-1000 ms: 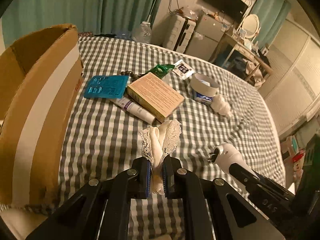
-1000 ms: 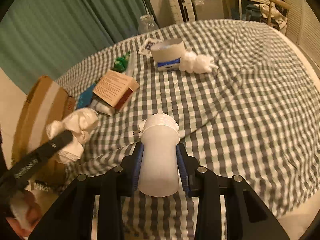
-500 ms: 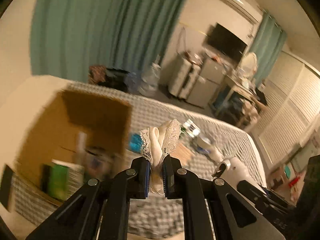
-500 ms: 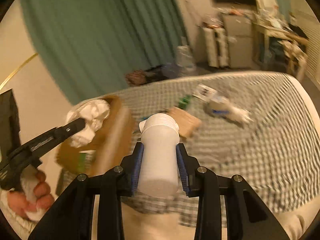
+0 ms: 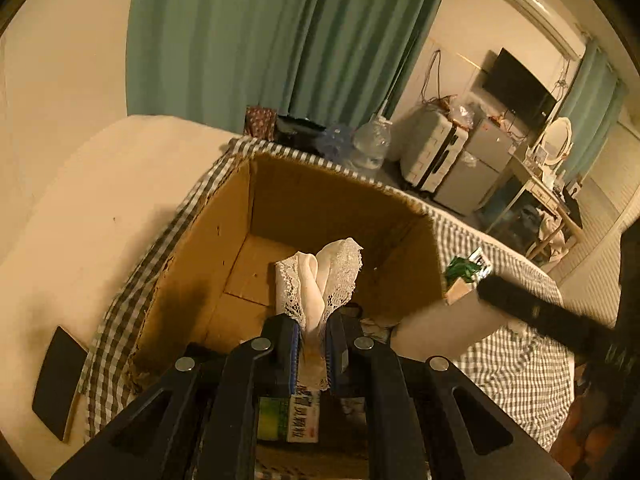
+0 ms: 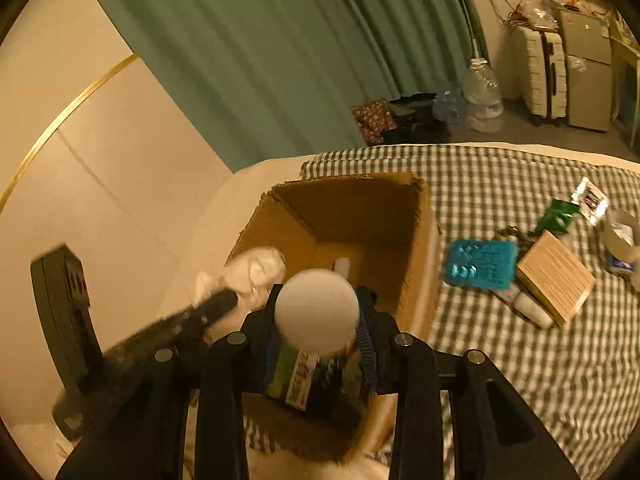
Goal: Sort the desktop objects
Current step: 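Drop cotton pad into box with left gripper while right gripper drops deodorant stick there, then grasp tan booklet with left gripper while right gripper grasps white plush toy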
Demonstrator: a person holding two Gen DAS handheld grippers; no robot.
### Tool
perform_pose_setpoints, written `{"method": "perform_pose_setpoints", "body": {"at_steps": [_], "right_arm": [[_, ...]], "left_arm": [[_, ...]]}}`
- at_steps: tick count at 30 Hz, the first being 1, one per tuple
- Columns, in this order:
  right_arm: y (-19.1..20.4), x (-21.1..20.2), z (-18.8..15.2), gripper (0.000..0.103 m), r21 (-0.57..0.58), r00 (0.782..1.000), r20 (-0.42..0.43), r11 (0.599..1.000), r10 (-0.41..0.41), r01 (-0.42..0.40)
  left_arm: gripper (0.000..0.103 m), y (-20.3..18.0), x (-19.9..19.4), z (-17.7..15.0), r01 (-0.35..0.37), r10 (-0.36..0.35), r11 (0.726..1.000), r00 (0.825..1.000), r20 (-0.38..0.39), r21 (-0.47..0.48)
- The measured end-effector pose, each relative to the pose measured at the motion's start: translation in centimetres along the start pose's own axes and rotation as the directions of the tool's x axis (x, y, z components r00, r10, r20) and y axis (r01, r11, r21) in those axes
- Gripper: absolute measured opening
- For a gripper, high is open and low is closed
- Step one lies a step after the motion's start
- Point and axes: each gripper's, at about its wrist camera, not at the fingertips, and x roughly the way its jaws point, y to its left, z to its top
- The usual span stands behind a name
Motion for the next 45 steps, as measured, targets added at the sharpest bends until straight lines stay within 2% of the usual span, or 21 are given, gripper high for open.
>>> {"method": "perform_pose_setpoints", "body": {"at_steps": [1,2,3,5,6,8,10,13,15,17,19,22,24,25,27,32,36,38,39,41,45], "right_arm": [[-0.2,0.1,0.3,0.035,0.011,1.0,0.011,1.0,0.004,-0.004],[-0.3,-0.3,0.4,0.036,0.022,1.0,0.02,1.0,0.007,-0.008],[-0.5,-0.9,0.6,0.036,0.027,0.999,0.038,1.0,0.011,-0.012],[-1.0,-2.2,0.5,0.038,0.012,0.998,0.066,1.0,-0.013,0.012],[-1.4,-3.3,0.3,0.041,0.0,0.995,0.087,0.998,-0.056,0.056],[-1.8,-5.2,-0.2,0.043,-0.004,0.988,0.119,0.995,-0.101,0.102],[-2.9,-8.0,-1.3,0.044,0.012,0.977,0.161,0.99,-0.137,0.137],[-4.3,-13.1,-3.2,0.047,0.009,0.956,0.238,0.985,-0.169,0.172],[-5.2,-16.0,-4.2,0.059,0.005,0.939,0.284,0.979,-0.195,0.201],[-6.5,-18.8,-5.3,0.063,0.012,0.921,0.32,0.973,-0.221,0.229],[-8.7,-21.5,-6.4,0.067,0.038,0.903,0.336,0.962,-0.267,0.27],[-11.7,-24.5,-7.7,0.079,0.066,0.873,0.362,0.943,-0.326,0.325],[-14.1,-25.7,-8.8,0.087,0.101,0.843,0.375,0.92,-0.387,0.378],[-15.3,-26.2,-9.5,0.088,0.124,0.825,0.385,0.909,-0.413,0.397],[-17.4,-26.3,-10.3,0.089,0.16,0.809,0.391,0.898,-0.438,0.409],[-22.2,-23.5,-11.7,0.089,0.243,0.817,0.34,0.883,-0.465,0.402],[-25.9,-20.5,-11.9,0.089,0.274,0.824,0.294,0.869,-0.484,0.413],[-27.7,-19.1,-11.9,0.089,0.282,0.833,0.266,0.865,-0.485,0.414],[-28.5,-18.2,-11.7,0.089,0.281,0.838,0.253,0.865,-0.484,0.415],[-29.8,-16.6,-11.1,0.089,0.276,0.834,0.24,0.859,-0.497,0.432],[-32.6,-14.0,-9.2,0.089,0.273,0.843,0.227,0.863,-0.488,0.425]], "left_arm": [[0.026,-0.1,0.4,-0.1,-0.026,0.026,1.0,1.0,-0.011,0.002],[0.046,0.2,0.6,-0.4,-0.048,0.048,0.999,0.999,-0.022,0.003],[0.062,0.0,0.7,-0.6,-0.066,0.066,0.998,0.997,-0.031,0.002],[0.069,-0.2,0.2,-1.1,-0.073,0.073,0.997,0.997,-0.012,-0.003],[0.078,-0.7,-0.1,-1.3,-0.077,0.077,0.997,0.997,-0.01,-0.004],[0.087,-1.4,-0.7,-1.8,-0.097,0.097,0.995,0.995,-0.027,0.006],[0.087,-2.7,-1.9,-2.0,-0.105,0.105,0.994,0.994,-0.026,0.024],[0.094,-5.5,-4.7,-2.4,-0.1,0.099,0.993,0.995,0.03,0.056],[0.097,-8.1,-6.1,-2.5,-0.074,0.068,0.993,0.996,0.058,0.094],[0.102,-11.7,-7.6,-3.3,-0.046,0.035,0.991,0.995,0.088,0.128],[0.103,-14.3,-8.2,-3.7,-0.015,-0.002,0.99,0.993,0.117,0.143],[0.103,-18.8,-7.7,-5.1,0.046,-0.066,0.982,0.992,0.106,0.183],[0.103,-21.2,-6.5,-6.3,0.051,-0.069,0.979,0.994,0.083,0.198],[0.103,-22.1,-5.7,-7.0,0.05,-0.065,0.979,0.995,0.072,0.2],[0.103,-23.6,-3.9,-8.1,0.055,-0.065,0.978,0.997,0.045,0.201],[0.103,-25.7,1.7,-10.0,0.026,-0.018,0.985,0.999,-0.051,0.168],[0.103,-26.3,5.8,-10.5,-0.053,0.061,0.994,0.995,-0.076,0.096],[0.103,-26.9,8.5,-10.2,-0.054,0.06,0.997,0.992,-0.111,0.057],[0.103,-27.0,9.5,-10.1,-0.051,0.056,0.998,0.99,-0.128,0.048],[0.103,-27.8,12.5,-9.8,-0.053,0.062,0.997,0.983,-0.173,0.057],[0.103,-28.6,16.3,-9.6,-0.1,0.106,0.994,0.976,-0.189,0.043]]}}
